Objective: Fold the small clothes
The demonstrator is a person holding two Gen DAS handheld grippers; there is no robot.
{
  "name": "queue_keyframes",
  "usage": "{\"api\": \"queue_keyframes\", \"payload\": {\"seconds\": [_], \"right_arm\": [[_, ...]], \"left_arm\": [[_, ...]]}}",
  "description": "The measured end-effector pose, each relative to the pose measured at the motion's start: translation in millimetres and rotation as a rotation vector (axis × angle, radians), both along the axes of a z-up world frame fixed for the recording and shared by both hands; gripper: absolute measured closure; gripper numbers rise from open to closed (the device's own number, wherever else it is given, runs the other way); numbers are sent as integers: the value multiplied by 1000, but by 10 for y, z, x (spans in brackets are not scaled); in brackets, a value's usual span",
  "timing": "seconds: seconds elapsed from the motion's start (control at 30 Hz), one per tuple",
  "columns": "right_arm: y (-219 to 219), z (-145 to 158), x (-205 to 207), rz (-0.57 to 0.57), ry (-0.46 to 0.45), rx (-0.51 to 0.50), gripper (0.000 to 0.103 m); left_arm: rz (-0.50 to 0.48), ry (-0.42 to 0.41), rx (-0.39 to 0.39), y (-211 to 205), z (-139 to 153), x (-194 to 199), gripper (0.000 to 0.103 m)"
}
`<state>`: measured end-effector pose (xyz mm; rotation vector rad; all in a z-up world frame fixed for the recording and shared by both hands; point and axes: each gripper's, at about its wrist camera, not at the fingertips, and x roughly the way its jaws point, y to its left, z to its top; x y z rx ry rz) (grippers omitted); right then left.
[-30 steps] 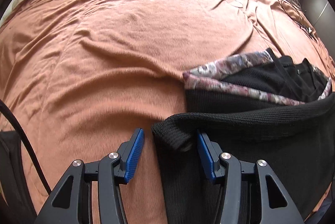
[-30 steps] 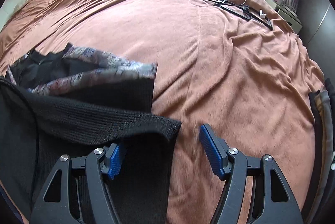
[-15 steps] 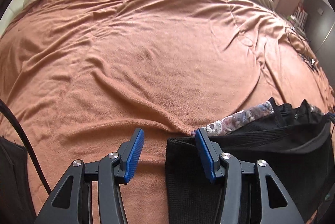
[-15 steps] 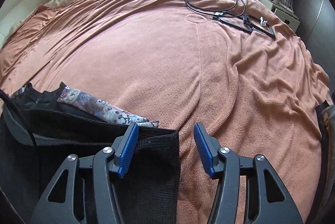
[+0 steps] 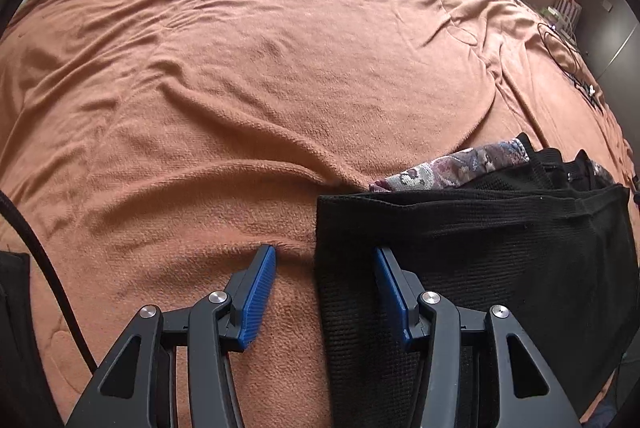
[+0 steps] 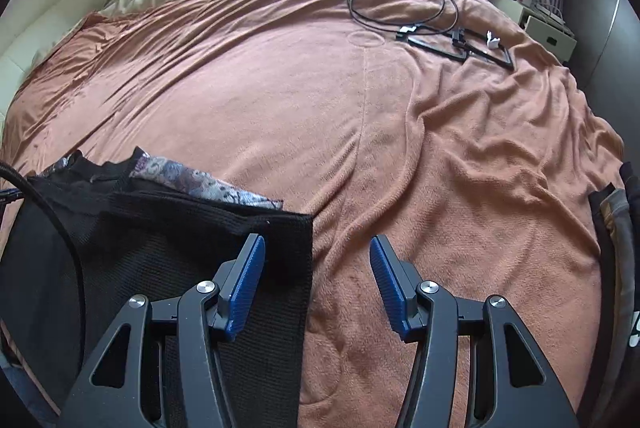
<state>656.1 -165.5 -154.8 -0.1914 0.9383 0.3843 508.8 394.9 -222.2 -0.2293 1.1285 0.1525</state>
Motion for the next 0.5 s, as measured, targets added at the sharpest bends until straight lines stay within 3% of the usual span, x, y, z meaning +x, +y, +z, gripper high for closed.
{"api": "queue_keyframes", "payload": {"seconds": [0.1,0.23,0.37,0.43,0.5], "right_arm": [[99,-90,59,22,13,-42,50],[313,-159,86,65,0,-61,65],[419,-225,162,73,4,-54,88],[438,-209,148,71,-7,-59,97],[442,-161,101,60,-28,-78,99]], "left_arm": [[-10,-5,16,-26,-25,61,53],[-5,-3,22,-16,-26,119,76],[-16,-4,32,-73,-28,122,94],[-24,-8,60,-126,-9,108,95],[-13,-13,60,-127,15,88,96]]}}
